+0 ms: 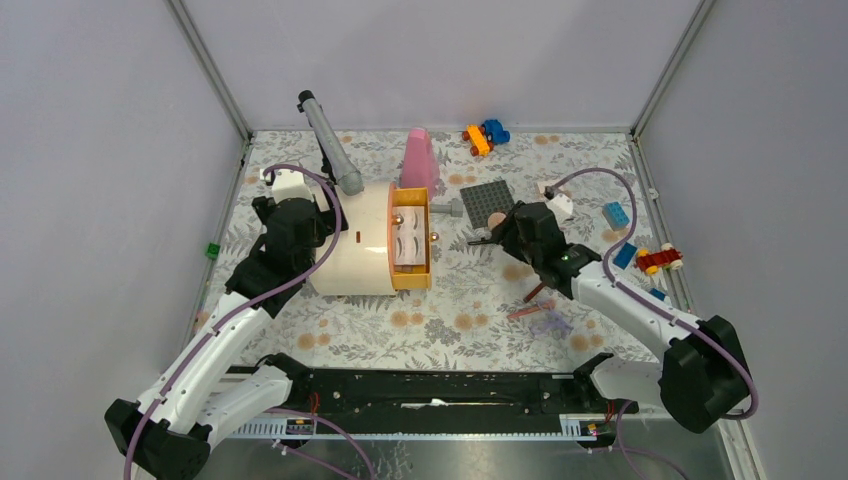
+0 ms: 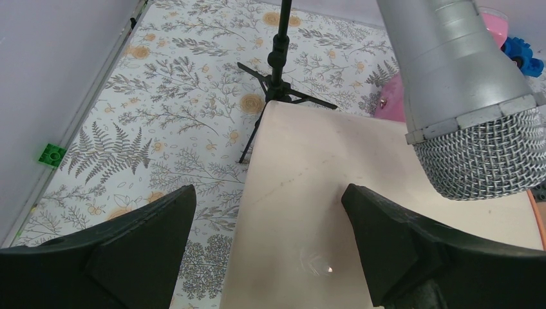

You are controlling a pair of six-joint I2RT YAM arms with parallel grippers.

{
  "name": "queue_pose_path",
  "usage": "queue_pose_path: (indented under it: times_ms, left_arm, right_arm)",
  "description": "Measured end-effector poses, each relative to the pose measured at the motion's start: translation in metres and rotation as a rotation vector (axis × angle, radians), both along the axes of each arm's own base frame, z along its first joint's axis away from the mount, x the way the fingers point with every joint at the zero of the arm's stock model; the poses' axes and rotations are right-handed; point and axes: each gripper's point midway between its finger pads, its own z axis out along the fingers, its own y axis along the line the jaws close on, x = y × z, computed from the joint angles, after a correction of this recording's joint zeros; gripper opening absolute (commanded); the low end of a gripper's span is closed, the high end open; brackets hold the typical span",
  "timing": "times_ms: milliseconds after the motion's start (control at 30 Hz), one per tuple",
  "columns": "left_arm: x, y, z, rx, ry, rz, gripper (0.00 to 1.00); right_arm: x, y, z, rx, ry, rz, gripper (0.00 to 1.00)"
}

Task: Organize the makeup
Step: Open the drawer in the storage box, then pick up the makeup from the center of the board.

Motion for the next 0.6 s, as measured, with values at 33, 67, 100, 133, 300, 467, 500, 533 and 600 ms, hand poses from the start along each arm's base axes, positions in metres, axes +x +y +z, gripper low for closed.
queue_pose_path:
  times_ms: [33, 67, 100, 133, 300, 467, 500, 533, 600]
  left_arm:
    - [0.0, 0.0, 0.0, 0.0, 0.0, -0.001, 0.99]
    - [0.0, 0.0, 0.0, -0.001, 0.0, -0.002, 0.99]
    - [0.0, 0.0, 0.0, -0.001, 0.001, -0.003, 0.99]
    - [0.0, -0.001, 0.0, -0.001, 0.001, -0.004, 0.99]
    - [0.0, -0.001, 0.0, -0.003, 0.001, -0.005, 0.99]
    - [0.0, -0.001, 0.0, -0.003, 0.001, -0.005, 0.99]
    - [0.0, -0.001, 0.0, -0.003, 0.001, -0.006, 0.99]
    - [0.0, -0.001, 0.0, -0.003, 0.001, -0.006, 0.99]
    - [0.0, -0.001, 0.0, -0.003, 0.001, -0.006, 0.99]
  right_arm:
    - [-0.002, -0.014, -0.004, -0.066, 0.022, -0.032, 0.62]
    - [-0.006, -0.029, -0.01, -0.138, 0.056, -0.063, 0.62]
    - [-0.012, -0.043, -0.019, -0.203, 0.093, -0.088, 0.62]
    - [-0.021, -0.057, -0.029, -0.268, 0.139, -0.11, 0.61]
    - [-0.065, -0.104, -0.067, -0.437, 0.295, -0.16, 0.58]
    - [-0.077, -0.127, -0.076, -0.484, 0.352, -0.202, 0.56]
    - [-0.076, -0.129, -0.077, -0.488, 0.359, -0.206, 0.55]
    - [-0.075, -0.132, -0.079, -0.493, 0.367, -0.211, 0.54]
    - [-0.074, -0.135, -0.084, -0.498, 0.386, -0.213, 0.53]
